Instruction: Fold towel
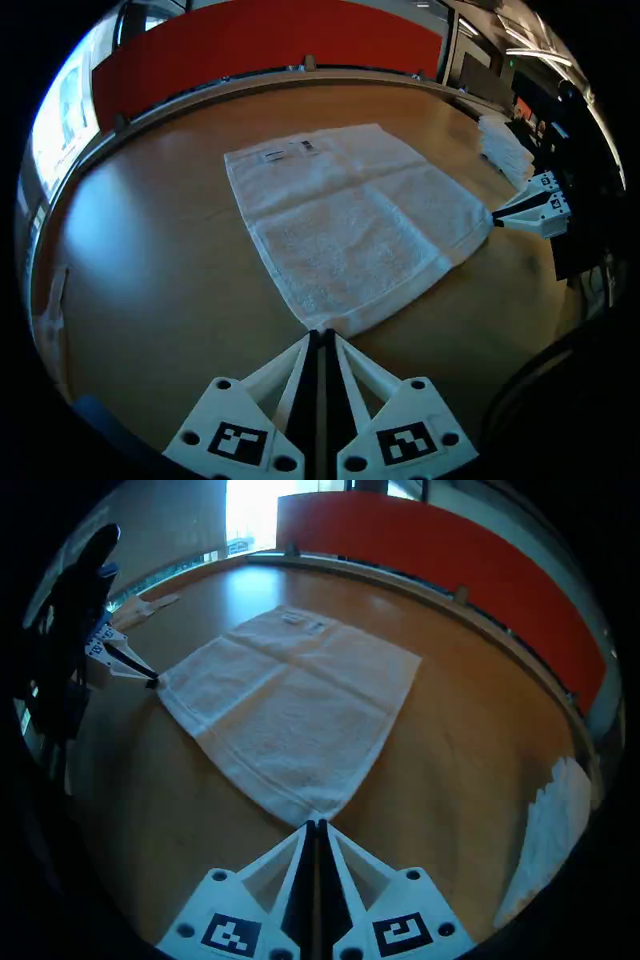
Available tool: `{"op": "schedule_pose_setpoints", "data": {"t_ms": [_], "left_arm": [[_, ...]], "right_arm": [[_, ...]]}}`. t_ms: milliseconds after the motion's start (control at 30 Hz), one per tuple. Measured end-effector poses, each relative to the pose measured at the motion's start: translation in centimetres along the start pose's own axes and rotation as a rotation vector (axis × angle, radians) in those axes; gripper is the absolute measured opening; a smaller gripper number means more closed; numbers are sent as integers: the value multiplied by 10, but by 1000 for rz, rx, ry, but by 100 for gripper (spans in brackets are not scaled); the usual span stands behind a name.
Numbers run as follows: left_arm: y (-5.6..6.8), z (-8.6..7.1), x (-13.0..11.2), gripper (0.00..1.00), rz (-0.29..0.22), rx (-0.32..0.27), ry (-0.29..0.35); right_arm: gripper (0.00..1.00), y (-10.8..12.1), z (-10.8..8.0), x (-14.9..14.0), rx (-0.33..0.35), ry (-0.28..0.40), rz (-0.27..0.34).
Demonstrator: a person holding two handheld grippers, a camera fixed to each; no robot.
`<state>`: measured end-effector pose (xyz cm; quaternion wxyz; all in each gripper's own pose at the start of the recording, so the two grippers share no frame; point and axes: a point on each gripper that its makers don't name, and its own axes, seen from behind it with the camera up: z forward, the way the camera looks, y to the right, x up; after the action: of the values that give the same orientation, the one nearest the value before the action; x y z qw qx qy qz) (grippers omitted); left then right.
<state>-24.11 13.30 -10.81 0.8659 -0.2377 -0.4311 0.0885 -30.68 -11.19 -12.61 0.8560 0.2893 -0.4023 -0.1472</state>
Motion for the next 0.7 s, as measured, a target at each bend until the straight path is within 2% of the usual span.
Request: {"op": "schedule_pose_setpoints", "data": {"t_ms": [367,700], "left_arm": [[-3,-15,14,6,-32,1,15],[1,-43,39,5,-56,-12,63]], "right_arm": [[2,-4,-19,26,2,61,7],[2,-8,-48,57,1,134,15]]}}
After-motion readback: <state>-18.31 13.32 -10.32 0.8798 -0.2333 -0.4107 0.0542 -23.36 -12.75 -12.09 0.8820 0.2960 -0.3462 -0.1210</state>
